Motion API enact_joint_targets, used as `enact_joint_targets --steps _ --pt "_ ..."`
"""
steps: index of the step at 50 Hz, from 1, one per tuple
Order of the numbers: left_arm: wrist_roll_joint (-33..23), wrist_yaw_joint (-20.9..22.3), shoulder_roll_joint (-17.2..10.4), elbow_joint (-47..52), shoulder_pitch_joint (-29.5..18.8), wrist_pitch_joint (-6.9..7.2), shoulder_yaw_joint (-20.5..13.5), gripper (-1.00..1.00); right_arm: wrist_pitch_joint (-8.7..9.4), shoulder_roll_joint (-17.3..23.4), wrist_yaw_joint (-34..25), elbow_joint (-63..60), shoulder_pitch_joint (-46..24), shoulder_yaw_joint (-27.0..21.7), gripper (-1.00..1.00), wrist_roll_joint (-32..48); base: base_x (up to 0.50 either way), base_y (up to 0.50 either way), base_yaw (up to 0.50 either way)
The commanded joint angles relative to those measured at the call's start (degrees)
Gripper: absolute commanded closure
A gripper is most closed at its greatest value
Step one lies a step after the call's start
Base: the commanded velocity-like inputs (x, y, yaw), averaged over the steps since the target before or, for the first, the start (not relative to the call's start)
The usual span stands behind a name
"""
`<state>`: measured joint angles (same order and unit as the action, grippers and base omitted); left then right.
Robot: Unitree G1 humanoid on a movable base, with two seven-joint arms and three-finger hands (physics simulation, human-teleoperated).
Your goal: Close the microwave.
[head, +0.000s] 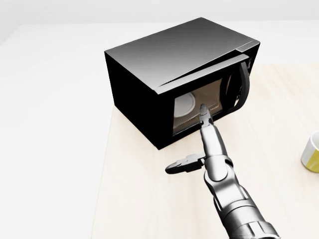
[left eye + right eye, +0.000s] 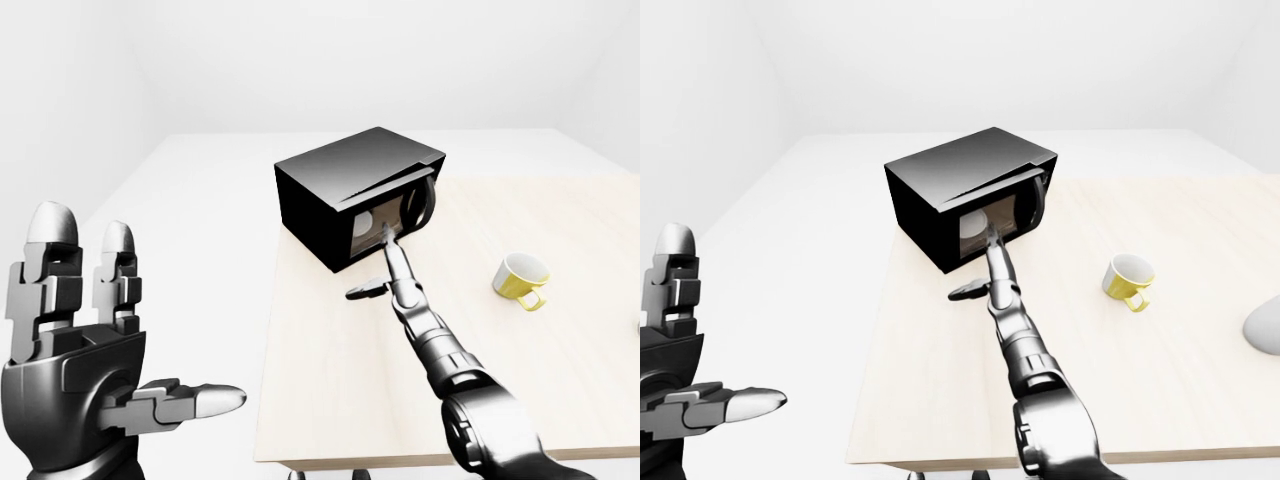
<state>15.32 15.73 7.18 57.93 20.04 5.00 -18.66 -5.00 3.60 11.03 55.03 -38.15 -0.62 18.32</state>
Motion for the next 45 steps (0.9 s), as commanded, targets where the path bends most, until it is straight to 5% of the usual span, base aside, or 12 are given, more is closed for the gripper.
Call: enact_joint_targets --steps 1,38,45 --pt "0.55 0.2 0.06 0.32 0.05 0.0 -0.49 -1.0 0.0 0.24 0.26 15.05 -8.48 -1.41 -1.0 -1.76 0.0 0.0 0.0" --pt "-0.05 0.08 0.01 0.62 0.04 0.0 -0.05 -1.0 0.0 -0.4 -0.46 16.34 -11.46 -1.71 -1.0 -1.53 0.0 0.0 0.0" --pt "-0.34 -0.37 -0.25 0.3 -0.61 0.0 -0.05 -1.0 0.0 -1.41 -2.34 -16.28 3.83 1.58 -1.0 1.49 0.0 0.0 0.0"
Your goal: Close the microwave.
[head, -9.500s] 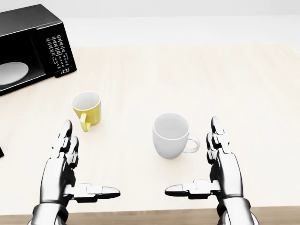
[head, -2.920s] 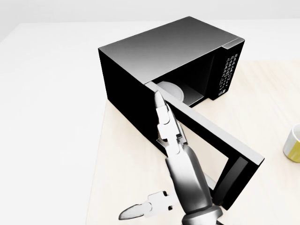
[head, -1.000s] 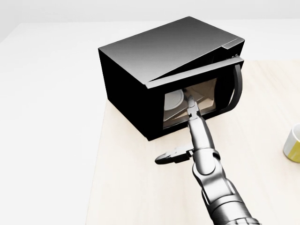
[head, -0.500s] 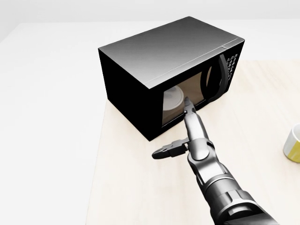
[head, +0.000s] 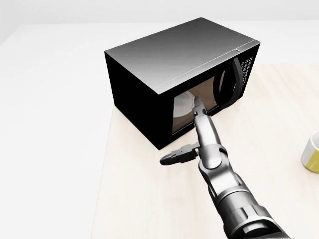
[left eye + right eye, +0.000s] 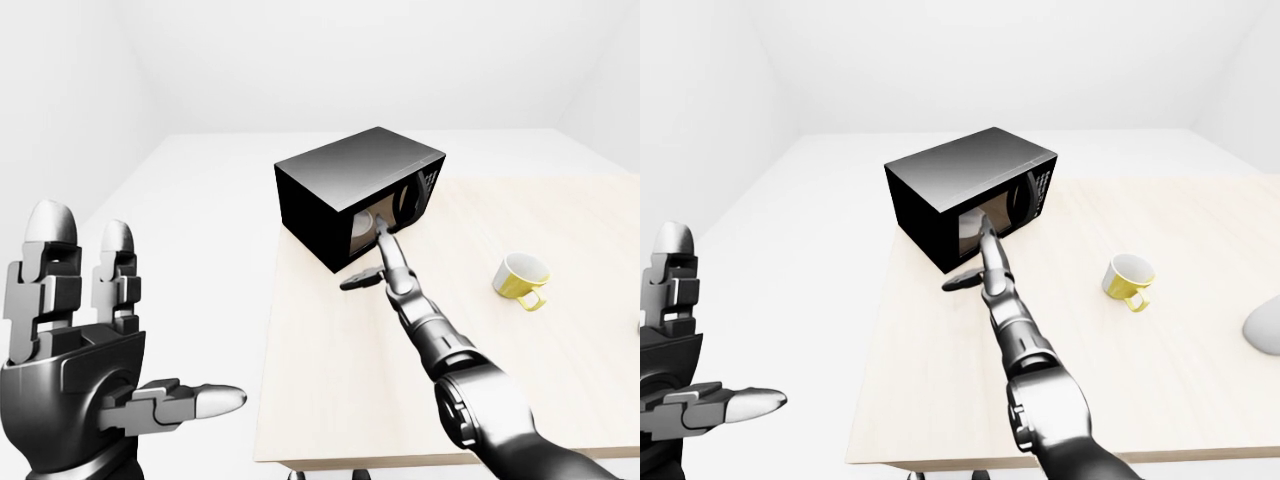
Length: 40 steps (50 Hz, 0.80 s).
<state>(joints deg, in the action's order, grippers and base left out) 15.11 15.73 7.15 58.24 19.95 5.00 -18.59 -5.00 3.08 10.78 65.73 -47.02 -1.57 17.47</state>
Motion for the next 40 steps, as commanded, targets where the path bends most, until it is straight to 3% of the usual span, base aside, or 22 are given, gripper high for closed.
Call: enact_joint_targets --steps 1,3,4,6,9,10,12,22,25,40 --pt "-0.05 -0.47 -0.26 -0.04 -0.64 0.0 -0.21 -1.0 1.26 -1.39 -3.31 -35.32 16.93 2.98 -1.0 3.06 0.0 0.0 0.0" --pt "-0.16 -0.49 -0.27 -0.13 -0.63 0.0 -0.13 -1.0 6.01 -2.16 -5.54 -46.64 22.61 3.74 -1.0 4.27 0.0 0.0 0.0" --pt "-0.3 -0.47 -0.22 -0.17 -0.53 0.0 0.04 -1.0 10.0 -2.89 -7.43 -57.63 27.85 4.54 -1.0 5.21 0.0 0.0 0.0" --pt "-0.5 -0.52 -0.22 -0.27 -0.48 0.0 0.24 -1.0 10.0 -3.73 -9.32 -70.25 33.98 5.86 -1.0 7.12 0.0 0.0 0.0" --pt "-0.52 -0.57 -0.26 -0.32 -0.48 0.0 0.27 -1.0 10.0 -3.93 -10.01 -73.55 35.74 6.32 -1.0 7.64 0.0 0.0 0.0" --pt "-0.68 -0.57 -0.23 -0.49 -0.44 0.0 0.4 -1.0 10.0 -4.62 -13.09 -90.71 45.21 9.12 -1.0 9.74 0.0 0.0 0.0" --pt "-1.01 -0.54 -0.21 -0.74 -0.32 0.0 0.75 -1.0 10.0 -4.47 -13.68 -96.4 48.9 10.59 -1.0 10.21 0.0 0.0 0.0" --pt "-1.19 -0.98 -0.59 -1.43 -0.63 0.0 0.9 -1.0 10.0 -0.78 -8.13 -107.02 67.52 11.63 -1.0 5.55 0.0 0.0 0.0" --pt "-1.32 -0.98 -0.55 -1.61 -0.57 0.0 1.04 -1.0 10.0 -0.16 -7.04 -109.06 70.12 12.67 -1.0 5.62 0.0 0.0 0.0" --pt "-1.41 -0.98 -0.75 -2.08 -0.57 0.0 1.07 -1.0 10.0 0.79 -5.71 -109.22 68.99 13.85 -1.0 6.06 0.0 0.0 0.0"
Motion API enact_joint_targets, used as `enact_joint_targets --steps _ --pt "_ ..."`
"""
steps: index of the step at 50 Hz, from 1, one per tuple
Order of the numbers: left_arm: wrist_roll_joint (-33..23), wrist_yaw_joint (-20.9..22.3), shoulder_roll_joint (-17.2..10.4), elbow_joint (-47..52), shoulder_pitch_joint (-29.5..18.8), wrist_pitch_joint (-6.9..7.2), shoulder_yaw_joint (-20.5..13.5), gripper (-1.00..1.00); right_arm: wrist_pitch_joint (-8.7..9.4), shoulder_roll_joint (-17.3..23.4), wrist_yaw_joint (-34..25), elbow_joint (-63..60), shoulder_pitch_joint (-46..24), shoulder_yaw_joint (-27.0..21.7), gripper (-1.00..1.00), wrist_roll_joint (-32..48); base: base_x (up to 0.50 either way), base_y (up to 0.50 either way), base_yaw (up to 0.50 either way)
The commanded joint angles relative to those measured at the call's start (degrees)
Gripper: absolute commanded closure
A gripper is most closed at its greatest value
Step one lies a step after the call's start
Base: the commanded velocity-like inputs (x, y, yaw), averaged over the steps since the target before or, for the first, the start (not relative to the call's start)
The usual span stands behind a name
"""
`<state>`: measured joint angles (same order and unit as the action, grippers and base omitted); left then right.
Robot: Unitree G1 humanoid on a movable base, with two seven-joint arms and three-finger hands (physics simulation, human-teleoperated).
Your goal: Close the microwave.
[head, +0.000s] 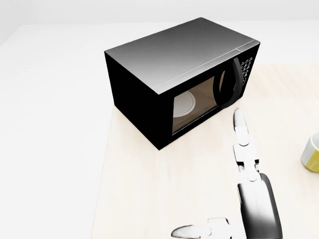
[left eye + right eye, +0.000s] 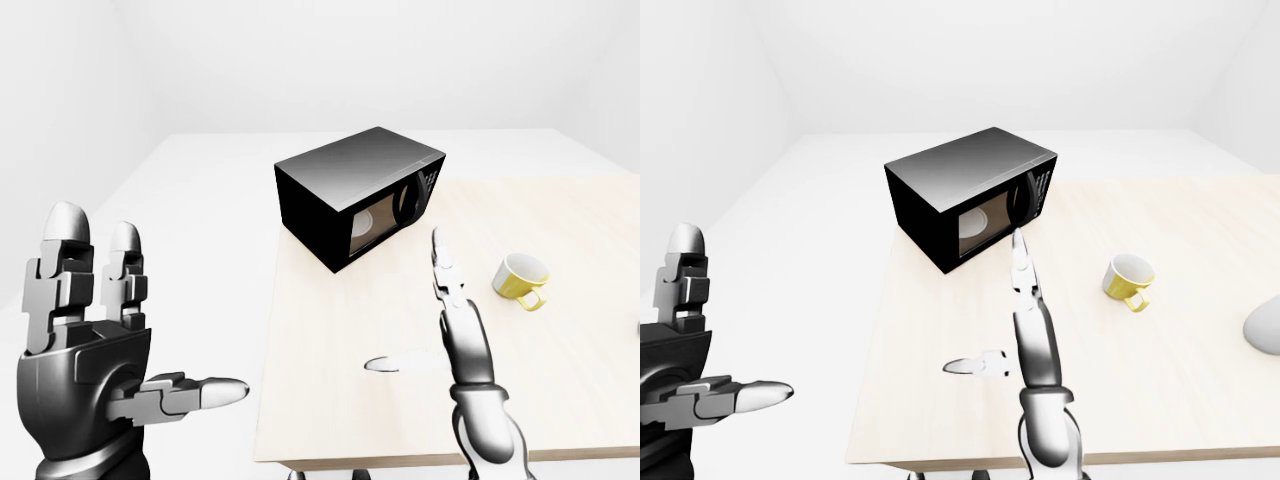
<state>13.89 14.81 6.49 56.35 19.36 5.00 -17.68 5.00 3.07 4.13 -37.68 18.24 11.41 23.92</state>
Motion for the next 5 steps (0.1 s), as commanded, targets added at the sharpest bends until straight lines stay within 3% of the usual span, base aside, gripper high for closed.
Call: enact_joint_targets --steps 1,5 --pt "-0.19 -0.05 -0.1 -0.08 0.02 0.0 0.15 -1.0 0.0 0.83 0.98 -5.48 3.66 0.86 -1.0 -0.38 0.0 0.0 0.0" --pt "0.08 -0.11 -0.13 0.29 -0.07 0.0 -0.16 -1.0 0.0 0.81 1.05 -5.44 3.61 1.53 -1.0 -0.08 0.0 0.0 0.0"
